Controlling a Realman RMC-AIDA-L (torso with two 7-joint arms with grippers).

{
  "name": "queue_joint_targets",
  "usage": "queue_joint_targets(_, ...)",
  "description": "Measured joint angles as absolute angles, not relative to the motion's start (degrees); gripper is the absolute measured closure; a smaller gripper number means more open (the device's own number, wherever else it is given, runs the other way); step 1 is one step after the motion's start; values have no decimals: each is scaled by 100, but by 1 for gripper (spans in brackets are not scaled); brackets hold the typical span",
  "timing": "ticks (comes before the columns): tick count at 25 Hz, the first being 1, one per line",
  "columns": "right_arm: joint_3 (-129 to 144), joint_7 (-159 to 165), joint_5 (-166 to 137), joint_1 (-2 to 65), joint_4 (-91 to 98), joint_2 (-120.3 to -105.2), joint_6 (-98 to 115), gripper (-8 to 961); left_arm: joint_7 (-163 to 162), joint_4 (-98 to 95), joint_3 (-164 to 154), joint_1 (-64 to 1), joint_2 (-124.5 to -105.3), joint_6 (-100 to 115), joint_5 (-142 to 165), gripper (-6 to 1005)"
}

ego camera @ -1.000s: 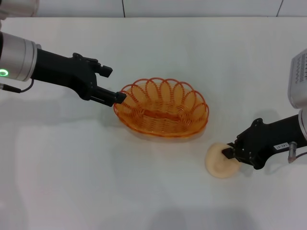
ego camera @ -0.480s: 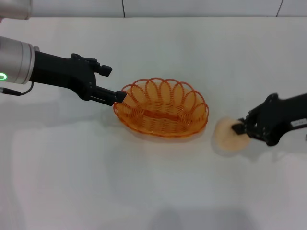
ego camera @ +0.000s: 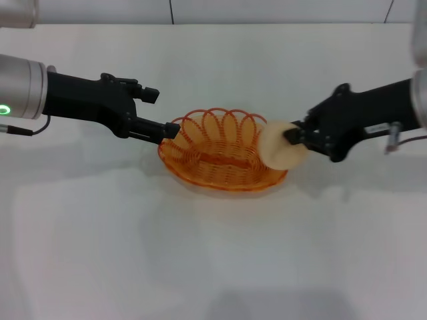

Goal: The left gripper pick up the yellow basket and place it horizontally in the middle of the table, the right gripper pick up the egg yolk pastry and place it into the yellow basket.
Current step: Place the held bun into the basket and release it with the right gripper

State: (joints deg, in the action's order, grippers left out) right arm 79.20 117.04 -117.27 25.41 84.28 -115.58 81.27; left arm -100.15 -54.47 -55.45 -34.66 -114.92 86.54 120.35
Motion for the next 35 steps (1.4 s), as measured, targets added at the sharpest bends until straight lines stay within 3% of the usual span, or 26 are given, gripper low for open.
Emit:
queue_joint_targets(22,9566,11696,-11187,3042,7054,-11571,5805,920,-9851,-5466,-5546,-3411,-11494,8660,11968,111)
queue_joint_targets(27,9561,11695,-11109,3074,6980,-11572,5784,867,-9762,-5462,-5512,-3401,-11487,8653,11968,111)
queue_joint_targets(35,9556,11696,-11097,3037,7048,-11560,5764,553,-9720,-5452,-5414,-3379,-11501,8648,11938,111)
